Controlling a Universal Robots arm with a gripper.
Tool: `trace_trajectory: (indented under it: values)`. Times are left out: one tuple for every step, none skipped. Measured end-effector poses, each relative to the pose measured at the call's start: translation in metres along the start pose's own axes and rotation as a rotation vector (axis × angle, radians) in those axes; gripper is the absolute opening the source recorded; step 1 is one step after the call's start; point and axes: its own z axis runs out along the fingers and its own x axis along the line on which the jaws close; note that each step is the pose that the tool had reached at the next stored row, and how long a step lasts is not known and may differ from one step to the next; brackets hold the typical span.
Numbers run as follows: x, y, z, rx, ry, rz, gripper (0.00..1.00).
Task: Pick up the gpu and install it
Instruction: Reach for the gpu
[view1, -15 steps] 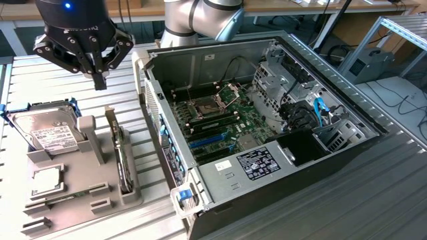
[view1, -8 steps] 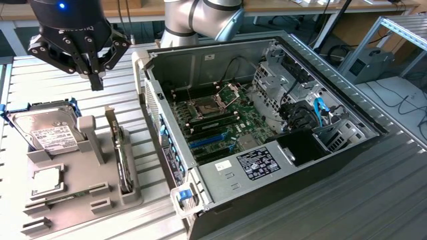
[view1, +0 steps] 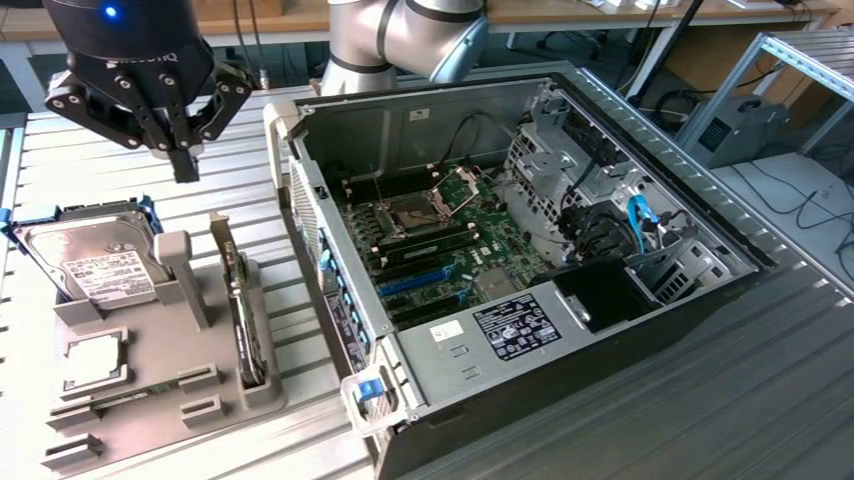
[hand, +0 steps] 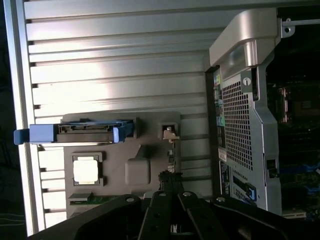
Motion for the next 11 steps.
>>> trace_trajectory:
  values:
    - [0.0006,0.0,0.0,0.0,0.0,0.0,0.11]
    - [0.0013,-0.0001,-0.0001,0.0,0.0,0.0,0.11]
    - [0.0024,-0.0002,0.0,0.0,0.0,0.0,0.11]
    - [0.0035,-0.0003,-0.0001,0.0,0.0,0.0,0.11]
    - [0.0044,-0.0003,-0.0001,0.0,0.0,0.0,0.11]
    - [0.0052,-0.0004,-0.0002,0.0,0.0,0.0,0.11]
    - [0.0057,-0.0004,-0.0002,0.0,0.0,0.0,0.11]
    - [0.0063,-0.0005,-0.0002,0.0,0.0,0.0,0.11]
    - [0.007,-0.0005,-0.0002,0.0,0.0,0.0,0.11]
    - [0.0076,-0.0006,-0.0002,0.0,0.0,0.0,0.11]
    - [0.0085,-0.0006,-0.0002,-0.0001,-0.0001,0.0,0.11]
